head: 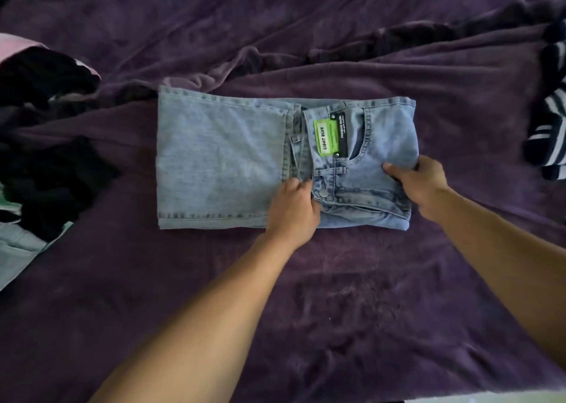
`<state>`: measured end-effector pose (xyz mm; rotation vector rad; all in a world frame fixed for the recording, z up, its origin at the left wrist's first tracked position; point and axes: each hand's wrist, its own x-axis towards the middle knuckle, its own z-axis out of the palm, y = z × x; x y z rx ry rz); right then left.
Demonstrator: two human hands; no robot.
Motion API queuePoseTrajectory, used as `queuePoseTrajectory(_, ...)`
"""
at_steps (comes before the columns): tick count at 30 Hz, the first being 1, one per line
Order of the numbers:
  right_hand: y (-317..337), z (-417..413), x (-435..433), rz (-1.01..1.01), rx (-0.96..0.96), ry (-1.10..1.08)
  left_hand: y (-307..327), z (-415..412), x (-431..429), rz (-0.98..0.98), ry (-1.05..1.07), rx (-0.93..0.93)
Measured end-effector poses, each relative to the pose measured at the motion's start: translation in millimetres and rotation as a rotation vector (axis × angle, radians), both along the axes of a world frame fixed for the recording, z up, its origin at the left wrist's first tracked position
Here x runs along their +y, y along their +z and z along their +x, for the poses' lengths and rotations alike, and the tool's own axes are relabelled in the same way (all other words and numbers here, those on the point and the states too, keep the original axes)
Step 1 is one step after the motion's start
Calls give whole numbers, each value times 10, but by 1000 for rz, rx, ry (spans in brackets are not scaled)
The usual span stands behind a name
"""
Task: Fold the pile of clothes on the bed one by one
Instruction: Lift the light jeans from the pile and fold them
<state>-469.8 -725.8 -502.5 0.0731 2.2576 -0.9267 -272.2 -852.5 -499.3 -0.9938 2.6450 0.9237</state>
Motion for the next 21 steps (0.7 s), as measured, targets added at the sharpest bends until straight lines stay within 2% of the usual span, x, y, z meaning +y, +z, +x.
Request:
queuePoseTrajectory(2,73,35,-21,-13,-28,-15,-27,34,-94,-25,-95,-110)
queuePoseTrajectory(4,246,51,-82,-39,-57,-44,22,25,-202,94,-56,-103)
queuePoseTrajectory(8,873,158,-285,-201,-117,-27,274,234,-497,257,287,125)
queuePoseTrajectory(10,1234,314,-501,-277,-108,35,413,489,-749,273,462,144)
queuePoseTrajectory(12,1524,565,-827,-288,-50,136,542,805,-1038,232,588,128)
queuePoseTrajectory(14,1671,902,-1228,-216,103,301,641,1152,-1332,162,674,95)
queuePoseTrajectory(17,1589,1508,-1871,-189,257,517,719,1648,-1717,131,821,50)
queuePoseTrajectory(19,1372,1904,-2230,-188,234,629,700,1928,-1881,133,880,19)
queuePoseTrajectory(21,1105,2211,-2440,-138,124,752,642,2133,-1969,128,887,-3)
